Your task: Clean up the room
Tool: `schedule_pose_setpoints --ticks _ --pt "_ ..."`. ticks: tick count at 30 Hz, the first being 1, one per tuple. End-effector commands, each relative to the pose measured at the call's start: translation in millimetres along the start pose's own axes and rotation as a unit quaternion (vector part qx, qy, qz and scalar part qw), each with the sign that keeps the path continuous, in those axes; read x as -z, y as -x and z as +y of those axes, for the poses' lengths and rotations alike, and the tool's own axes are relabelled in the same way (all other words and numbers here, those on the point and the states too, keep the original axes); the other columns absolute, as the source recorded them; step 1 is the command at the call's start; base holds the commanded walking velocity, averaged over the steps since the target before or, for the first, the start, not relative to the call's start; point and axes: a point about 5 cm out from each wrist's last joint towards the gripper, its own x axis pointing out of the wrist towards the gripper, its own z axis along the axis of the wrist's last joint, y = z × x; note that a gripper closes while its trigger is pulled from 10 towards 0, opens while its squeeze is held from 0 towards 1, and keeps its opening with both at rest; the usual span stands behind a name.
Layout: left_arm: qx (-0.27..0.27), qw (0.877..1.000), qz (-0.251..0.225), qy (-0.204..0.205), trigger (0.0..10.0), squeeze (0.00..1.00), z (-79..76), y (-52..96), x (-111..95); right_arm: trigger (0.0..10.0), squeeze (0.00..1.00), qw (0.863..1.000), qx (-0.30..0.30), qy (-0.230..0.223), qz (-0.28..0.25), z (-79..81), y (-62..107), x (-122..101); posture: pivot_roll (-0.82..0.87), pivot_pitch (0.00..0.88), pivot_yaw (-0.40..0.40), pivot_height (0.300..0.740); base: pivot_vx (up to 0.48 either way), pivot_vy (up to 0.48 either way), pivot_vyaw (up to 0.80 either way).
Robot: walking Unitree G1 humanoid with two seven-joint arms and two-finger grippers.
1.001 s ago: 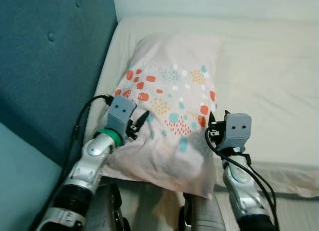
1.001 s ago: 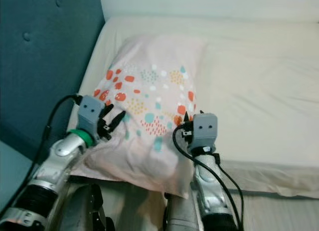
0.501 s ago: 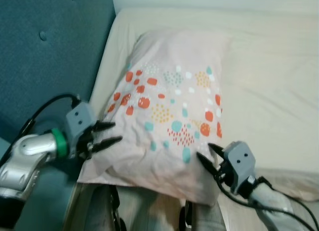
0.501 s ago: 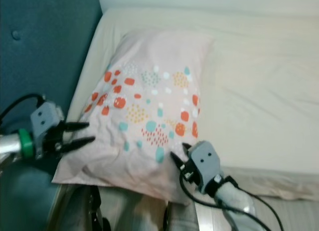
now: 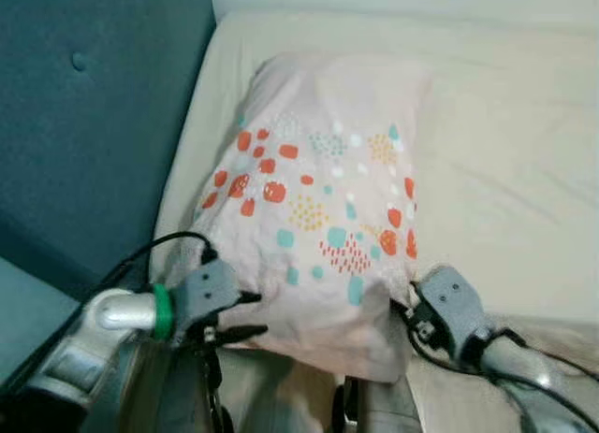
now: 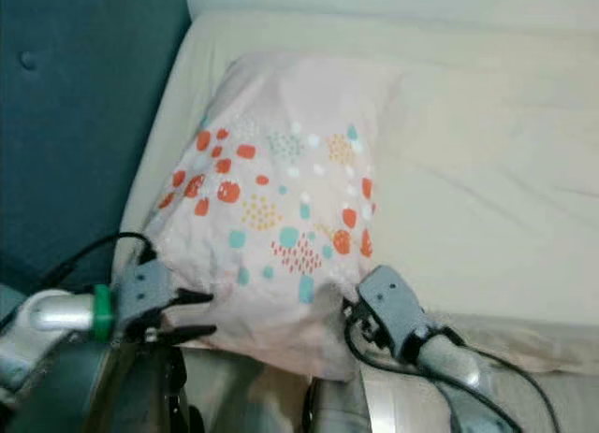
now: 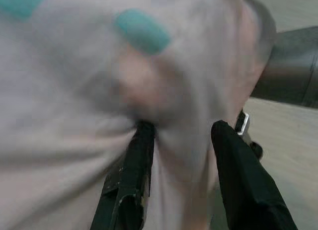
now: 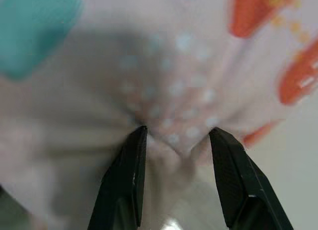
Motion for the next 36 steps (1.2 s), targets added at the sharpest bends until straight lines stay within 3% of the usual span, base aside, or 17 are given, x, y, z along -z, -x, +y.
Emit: schedule_pose_setpoints --ticks 1,8,11,13,14,15,16,19,21,23,25,27,29,32,34,35,36 --pt "-0.011 1.000 0.028 -0.008 10.0 0.00 -1.4 -5.8 10.2 10.0 0.00 0.999 -0.009 -0.027 0.031 3.9 -7.3 14.3 -0.07 0.166 0.076 0.584 0.000 0.000 0.00" --pt "-0.120 0.990 0.068 -0.024 10.0 0.00 20.3 -33.9 11.5 10.0 0.00 0.997 0.034 -0.014 0.064 -13.8 -39.2 13.9 -0.06 0.170 0.079 0.584 0.000 0.000 0.00" --pt "-0.177 0.983 0.026 -0.039 10.0 0.00 36.0 -53.4 -14.3 10.0 0.00 0.990 0.120 0.009 0.078 -42.8 -58.3 -0.7 -0.06 0.173 0.079 0.584 0.000 0.000 0.00" --pt "-0.177 0.983 0.026 -0.039 10.0 0.00 36.0 -53.4 -14.3 10.0 0.00 0.990 0.120 0.009 0.078 -42.8 -58.3 -0.7 -0.06 0.173 0.079 0.584 0.000 0.000 0.00" --pt "-0.213 0.976 -0.004 -0.049 10.0 0.00 45.6 -64.6 -33.1 10.0 0.00 0.982 0.175 0.022 0.072 -61.6 -64.8 -15.9 -0.06 0.173 0.079 0.584 0.000 0.000 0.00" --pt "-0.213 0.976 -0.004 -0.049 10.0 0.00 45.6 -64.6 -33.1 10.0 0.00 0.982 0.175 0.022 0.072 -61.6 -64.8 -15.9 -0.06 0.173 0.079 0.584 0.000 0.000 0.00" --pt "-0.254 0.964 -0.035 -0.061 10.0 0.00 57.5 -75.0 -56.9 10.0 0.00 0.970 0.233 0.043 0.054 -83.4 -66.7 -37.0 -0.06 0.172 0.083 0.584 0.000 0.000 0.00" --pt "-0.291 0.952 -0.065 -0.065 10.0 0.00 69.8 -82.7 -81.3 10.0 0.00 0.956 0.285 0.066 0.031 -103.7 -64.1 -58.9 -0.06 0.169 0.087 0.584 0.000 0.000 0.00" --pt "-0.346 0.929 -0.107 -0.070 10.0 0.00 88.3 -91.2 -123.6 10.0 0.00 0.924 0.369 0.100 -0.007 -136.5 -52.2 -94.0 -0.06 0.165 0.091 0.584 0.000 0.000 0.00" --pt "-0.382 0.912 -0.132 -0.069 10.0 0.00 98.8 -91.5 -147.3 10.0 0.00 0.896 0.427 0.116 -0.034 -156.0 -39.6 -114.2 -0.07 0.163 0.093 0.584 0.000 0.000 0.00" --pt "-0.382 0.912 -0.132 -0.069 10.0 0.00 98.8 -91.5 -147.3 10.0 0.00 0.896 0.427 0.116 -0.034 -156.0 -39.6 -114.2 -0.07 0.163 0.093 0.584 0.000 0.000 0.00" --pt "-0.408 0.898 -0.155 -0.060 10.0 0.00 105.6 -89.1 -161.0 10.0 0.00 0.871 0.471 0.125 -0.056 -168.8 -29.5 -127.3 -0.07 0.160 0.095 0.584 0.000 0.000 0.00" --pt "-0.422 0.889 -0.167 -0.059 10.0 0.00 108.4 -86.6 -165.5 10.0 0.00 0.860 0.489 0.130 -0.067 -173.1 -25.3 -132.4 -0.07 0.160 0.097 0.584 0.000 0.000 0.00" --pt "-0.421 0.890 -0.166 -0.057 10.0 0.00 109.2 -85.6 -163.8 10.0 0.00 0.859 0.491 0.126 -0.073 -173.6 -24.8 -133.2 -0.08 0.161 0.099 0.584 0.000 0.000 0.00" --pt "-0.374 0.913 -0.144 -0.079 10.0 0.00 100.0 -86.8 -141.9 10.0 0.00 0.882 0.450 0.117 -0.073 -158.5 -37.6 -121.2 -0.07 0.169 0.101 0.584 0.000 0.000 0.00" --pt "-0.374 0.913 -0.144 -0.079 10.0 0.00 100.0 -86.8 -141.9 10.0 0.00 0.882 0.450 0.117 -0.073 -158.5 -37.6 -121.2 -0.07 0.169 0.101 0.584 0.000 0.000 0.00" --pt "-0.327 0.931 -0.127 -0.102 10.0 0.00 90.3 -87.9 -124.6 10.0 0.00 0.901 0.417 0.098 -0.070 -145.1 -48.0 -109.9 -0.07 0.172 0.102 0.584 0.000 0.000 0.00"
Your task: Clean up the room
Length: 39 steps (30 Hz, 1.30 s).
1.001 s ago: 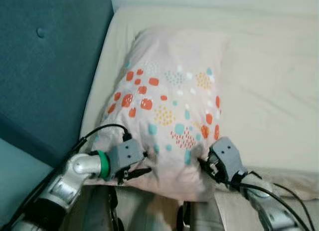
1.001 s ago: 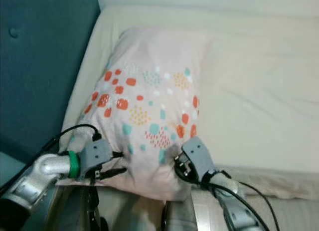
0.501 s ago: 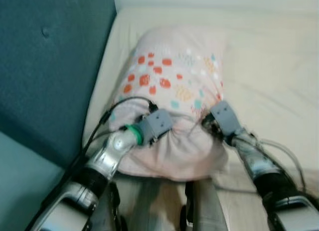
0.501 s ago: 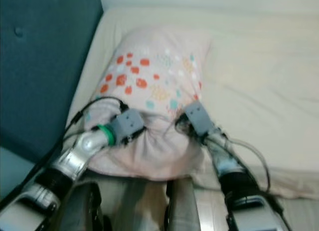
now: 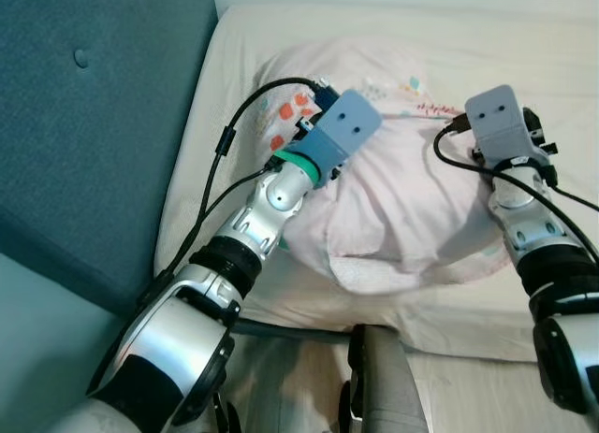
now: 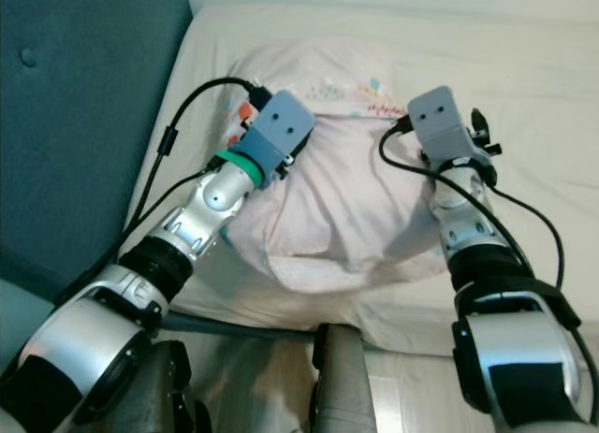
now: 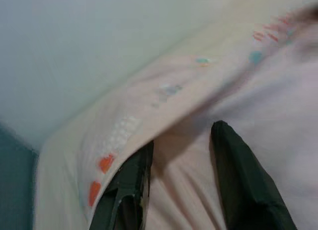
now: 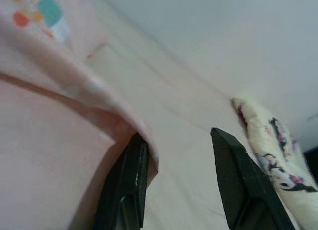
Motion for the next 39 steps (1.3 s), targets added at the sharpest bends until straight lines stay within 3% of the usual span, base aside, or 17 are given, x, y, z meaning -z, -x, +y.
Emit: schedule_pose_setpoints --ticks 1,2,5,6,7,8,12,14,18,20,21,26,32,33,34,37,39 --pt "0.080 0.996 0.023 -0.020 10.0 0.00 -17.6 17.6 23.9 10.0 0.00 0.998 -0.052 -0.027 0.026 25.7 12.8 18.9 -0.06 0.177 0.105 0.584 0.000 0.000 0.00" --pt "0.080 0.996 0.023 -0.020 10.0 0.00 -17.6 17.6 23.9 10.0 0.00 0.998 -0.052 -0.027 0.026 25.7 12.8 18.9 -0.06 0.177 0.105 0.584 0.000 0.000 0.00" --pt "0.141 0.988 0.039 -0.045 10.0 0.00 -22.2 45.3 47.6 10.0 0.00 0.989 -0.129 -0.071 0.032 61.2 31.1 27.9 -0.06 0.180 0.110 0.584 0.000 0.000 0.00" --pt "0.160 0.983 0.072 -0.058 10.0 0.00 -11.4 75.4 70.0 10.0 0.00 0.954 -0.267 -0.136 0.021 107.6 61.0 28.2 -0.05 0.183 0.112 0.584 0.000 0.000 0.00" --pt "0.160 0.983 0.072 -0.058 10.0 0.00 -11.4 75.4 70.0 10.0 0.00 0.954 -0.267 -0.136 0.021 107.6 61.0 28.2 -0.05 0.183 0.112 0.584 0.000 0.000 0.00" --pt "0.189 0.975 0.091 -0.076 10.0 0.00 1.8 98.8 80.7 10.0 0.00 0.916 -0.358 -0.181 0.010 131.8 84.4 24.6 -0.05 0.185 0.106 0.584 0.000 0.000 0.00" --pt "0.229 0.964 0.108 -0.078 10.0 0.00 19.3 127.0 83.8 10.0 0.00 0.895 -0.401 -0.195 0.007 139.6 102.7 26.1 -0.04 0.185 0.098 0.584 0.000 0.000 0.00" --pt "0.237 0.962 0.111 -0.076 10.0 0.00 22.9 133.2 83.4 10.0 0.00 0.894 -0.404 -0.196 0.009 139.4 105.6 27.3 -0.04 0.185 0.098 0.584 0.000 0.000 0.00" --pt "0.307 0.942 0.119 -0.063 10.0 0.00 32.1 173.4 75.0 10.0 0.00 0.879 -0.428 -0.210 -0.012 126.0 128.2 30.1 -0.03 0.186 0.083 0.584 0.000 0.000 0.00" --pt "0.304 0.946 0.110 0.013 10.0 0.00 37.2 187.9 60.5 10.0 0.00 0.896 -0.390 -0.214 -0.005 103.0 137.2 40.8 -0.04 0.186 0.083 0.584 0.000 0.000 0.00" --pt "0.304 0.946 0.110 0.013 10.0 0.00 37.2 187.9 60.5 10.0 0.00 0.896 -0.390 -0.214 -0.005 103.0 137.2 40.8 -0.04 0.186 0.083 0.584 0.000 0.000 0.00" --pt "0.174 0.962 0.078 0.194 10.0 0.00 55.0 171.2 42.6 10.0 0.00 0.933 -0.290 -0.209 0.035 56.0 140.5 65.3 -0.07 0.180 0.091 0.584 0.000 0.000 0.00" --pt "0.089 0.966 0.074 0.231 10.0 0.00 64.4 147.2 39.2 10.0 0.00 0.933 -0.286 -0.214 0.038 40.0 147.0 61.2 -0.08 0.172 0.089 0.584 0.000 0.000 0.00" --pt "0.073 0.967 0.093 0.226 10.0 0.71 64.2 143.3 43.3 10.0 0.00 0.922 -0.309 -0.230 0.022 38.1 152.9 52.2 -0.08 0.171 0.089 0.584 0.000 0.000 0.00" --pt "0.062 0.966 0.113 0.225 10.0 1.00 61.5 140.8 49.3 10.0 0.00 0.900 -0.347 -0.262 -0.007 36.4 162.5 39.6 -0.08 0.170 0.091 0.584 0.000 0.000 0.00" --pt "0.045 0.957 0.151 0.244 10.0 1.00 55.6 139.2 58.8 10.0 0.00 0.869 -0.387 -0.306 -0.045 30.5 176.1 23.7 -0.08 0.170 0.092 0.584 0.000 0.000 0.00" --pt "0.008 0.933 0.185 0.308 10.0 1.00 50.5 137.2 68.2 10.0 0.00 0.877 -0.328 -0.347 -0.054 14.6 168.7 24.8 -0.09 0.170 0.092 0.584 0.000 0.000 0.00"
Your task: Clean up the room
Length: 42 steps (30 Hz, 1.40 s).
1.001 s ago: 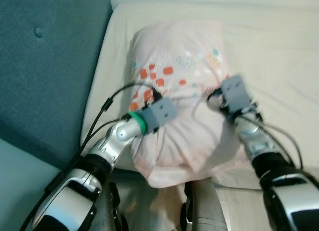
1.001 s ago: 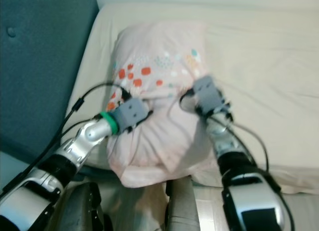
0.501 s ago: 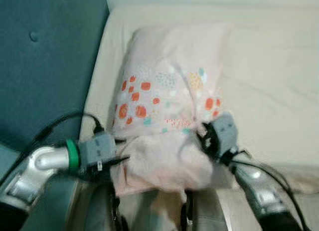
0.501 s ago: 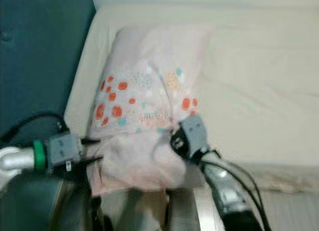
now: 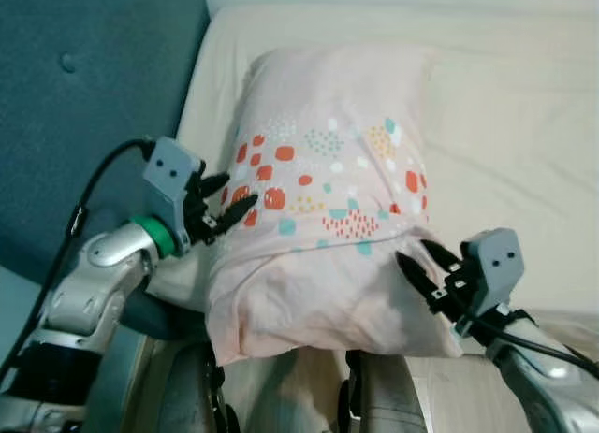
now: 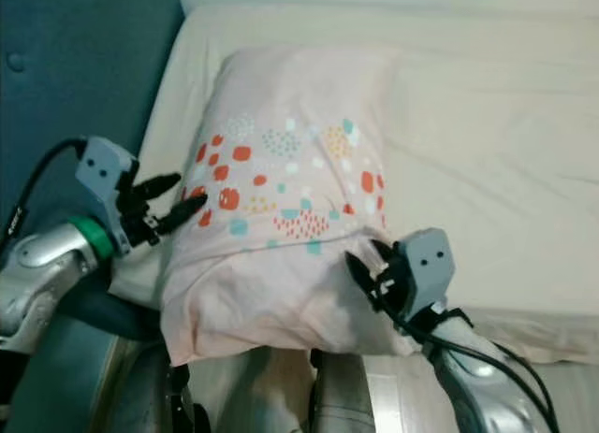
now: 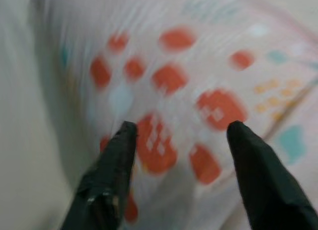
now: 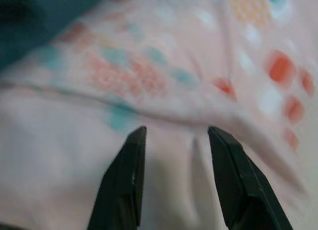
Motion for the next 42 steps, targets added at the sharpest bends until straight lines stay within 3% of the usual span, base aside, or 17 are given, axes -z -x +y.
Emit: schedule_pose_setpoints --ticks 1,2,3,7,9,10,11,12,19,21,22,23,24,25,33,38,42 --pt "-0.025 0.999 0.032 0.034 10.0 1.00 5.5 2.6 12.4 10.0 0.00 1.000 0.022 -0.014 -0.009 -7.3 5.6 -2.6 -0.09 0.170 0.092 0.584 0.000 0.000 0.00" --pt "-0.025 0.999 0.032 0.034 10.0 1.00 5.5 2.6 12.4 10.0 0.00 1.000 0.022 -0.014 -0.009 -7.3 5.6 -2.6 -0.09 0.170 0.092 0.584 0.000 0.000 0.00" --pt "-0.044 0.992 0.038 0.116 10.0 1.00 5.3 -2.3 20.5 10.0 0.00 0.986 0.159 -0.030 -0.027 -41.7 8.8 -0.6 -0.10 0.166 0.093 0.584 0.000 0.000 0.00" --pt "-0.044 0.992 0.038 0.116 10.0 1.00 5.3 -2.3 20.5 10.0 0.00 0.986 0.159 -0.030 -0.027 -41.7 8.8 -0.6 -0.10 0.166 0.093 0.584 0.000 0.000 0.00" --pt "-0.074 0.972 0.045 0.219 10.0 1.00 10.3 -4.3 34.7 10.0 0.00 0.959 0.284 0.008 0.023 -69.2 13.9 22.8 -0.09 0.166 0.094 0.584 0.000 0.000 0.00" --pt "-0.074 0.972 0.045 0.219 10.0 1.00 10.3 -4.3 34.7 10.0 0.00 0.959 0.284 0.008 0.023 -69.2 13.9 22.8 -0.09 0.166 0.094 0.584 0.000 0.000 0.00" --pt "-0.081 0.957 0.051 0.273 10.0 1.00 12.3 -4.0 42.7 10.0 0.00 0.955 0.285 0.045 0.065 -68.8 11.9 37.7 -0.09 0.167 0.097 0.584 0.000 0.000 0.00" --pt "-0.080 0.929 0.064 0.354 10.0 1.00 11.9 -2.1 57.5 10.0 0.00 0.959 0.231 0.099 0.134 -56.2 4.2 64.7 -0.09 0.168 0.098 0.584 0.000 0.000 0.00" --pt "-0.046 0.912 0.077 0.399 10.0 1.00 3.8 1.4 72.9 10.0 0.00 0.960 0.168 0.122 0.189 -41.2 -2.4 89.9 -0.09 0.169 0.098 0.584 0.000 0.000 0.00" --pt "-0.021 0.907 0.089 0.410 10.0 1.00 -5.2 0.5 87.1 10.0 0.00 0.957 0.131 0.137 0.221 -32.1 -5.0 105.4 -0.09 0.170 0.097 0.584 0.000 0.000 0.00" --pt "-0.013 0.904 0.090 0.418 10.0 0.86 -9.4 -1.2 91.7 10.0 0.00 0.957 0.123 0.136 0.226 -30.0 -5.8 108.9 -0.09 0.169 0.095 0.584 0.000 0.000 0.00" --pt "-0.009 0.900 0.092 0.426 10.0 0.43 -12.7 -3.4 94.8 10.0 0.00 0.957 0.120 0.134 0.227 -29.1 -6.8 111.3 -0.09 0.170 0.092 0.584 0.000 0.000 0.00" --pt "-0.009 0.900 0.092 0.426 10.0 0.43 -12.7 -3.4 94.8 10.0 0.00 0.957 0.120 0.134 0.227 -29.1 -6.8 111.3 -0.09 0.170 0.092 0.584 0.000 0.000 0.00" --pt "-0.002 0.894 0.090 0.439 10.0 0.00 -15.8 -6.0 95.6 10.0 0.00 0.957 0.120 0.141 0.224 -29.7 -8.2 113.1 -0.09 0.170 0.092 0.584 0.000 0.000 0.00" --pt "0.061 0.875 0.102 0.469 10.0 0.00 -51.6 -32.9 99.5 10.0 0.00 0.962 0.133 0.130 0.200 -34.2 -15.2 109.5 -0.10 0.166 0.083 0.584 0.000 0.000 0.00" --pt "0.103 0.870 0.094 0.473 10.0 0.00 -80.9 -56.4 89.9 10.0 0.00 0.967 0.183 0.064 0.164 -40.1 -18.8 103.4 -0.11 0.162 0.080 0.584 0.000 0.000 0.00" --pt "0.116 0.867 0.089 0.477 10.0 0.00 -88.2 -61.4 85.4 10.0 0.00 0.968 0.189 0.056 0.158 -40.9 -19.5 103.5 -0.12 0.160 0.080 0.584 0.000 0.000 0.00"
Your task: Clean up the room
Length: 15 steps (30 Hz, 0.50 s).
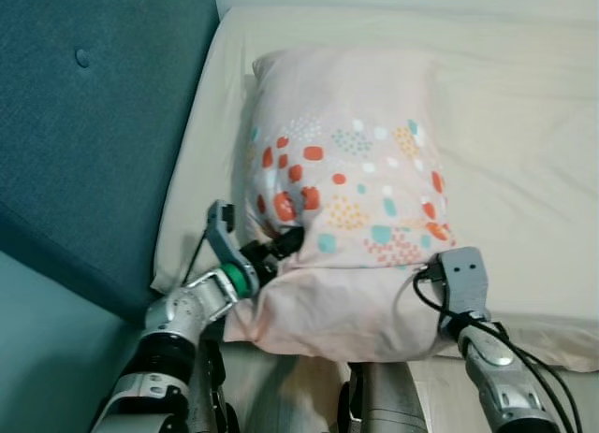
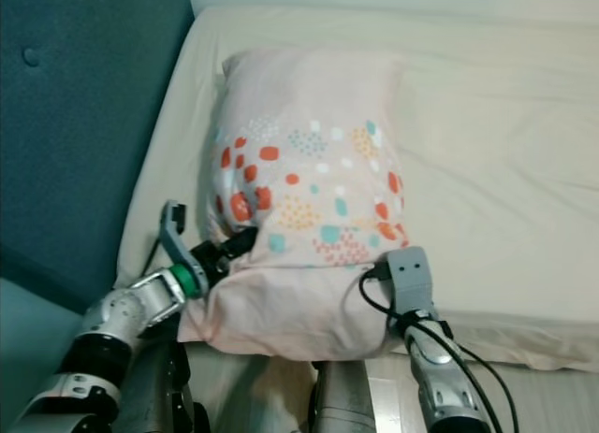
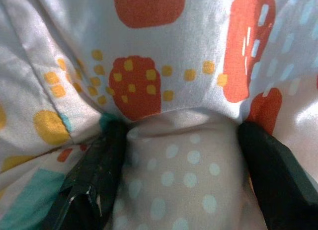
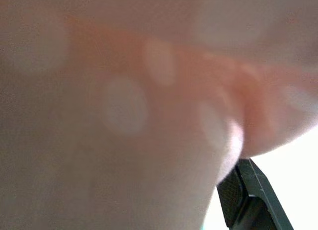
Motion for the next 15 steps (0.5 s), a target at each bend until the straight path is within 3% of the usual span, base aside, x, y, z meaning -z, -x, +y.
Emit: schedule_pose_setpoints --ticks 1,2,3,7,8,10,14,15 --pt "0.025 0.999 0.045 0.017 10.0 0.00 -12.7 -14.9 22.6 10.0 0.00 1.000 -0.012 -0.018 0.001 10.6 -0.6 5.0 -0.12 0.157 0.081 0.584 0.000 0.000 0.00" --pt "0.036 0.998 0.045 0.020 10.0 0.00 -18.9 -19.3 23.6 10.0 0.00 1.000 -0.011 -0.020 0.000 10.7 -0.9 5.2 -0.12 0.157 0.081 0.584 0.000 0.000 0.00" --pt "0.053 0.997 0.046 0.018 6.7 0.00 -30.0 -25.0 23.4 10.0 0.00 1.000 -0.011 -0.020 0.001 11.3 -1.9 5.6 -0.12 0.152 0.083 0.584 0.000 0.000 0.00" --pt "0.072 0.996 0.046 0.014 6.7 0.00 -41.7 -31.4 22.4 10.0 0.00 1.000 -0.011 -0.019 0.003 12.3 -3.5 6.2 -0.12 0.151 0.084 0.584 0.000 0.000 0.00" --pt "0.067 0.996 0.054 -0.005 0.0 0.00 -43.8 -33.5 24.1 10.0 0.00 1.000 -0.012 -0.019 0.002 12.6 -4.7 5.1 -0.12 0.147 0.086 0.584 0.000 0.000 0.00" --pt "0.048 0.995 0.075 -0.042 0.0 0.00 -44.8 -36.6 29.2 10.0 0.00 1.000 -0.012 -0.020 0.000 13.0 -6.8 3.3 -0.12 0.147 0.088 0.584 0.000 0.000 0.00" --pt "0.030 0.994 0.083 -0.060 0.0 0.00 -43.1 -37.8 32.7 10.0 0.00 1.000 -0.012 -0.021 0.000 12.8 -8.0 2.8 -0.11 0.147 0.089 0.584 0.000 0.000 0.00" --pt "0.016 0.992 0.090 -0.083 0.0 0.00 -42.3 -37.9 33.8 10.0 0.00 1.000 -0.005 -0.030 -0.001 10.9 -8.8 2.5 -0.11 0.148 0.091 0.584 0.000 0.000 0.00"
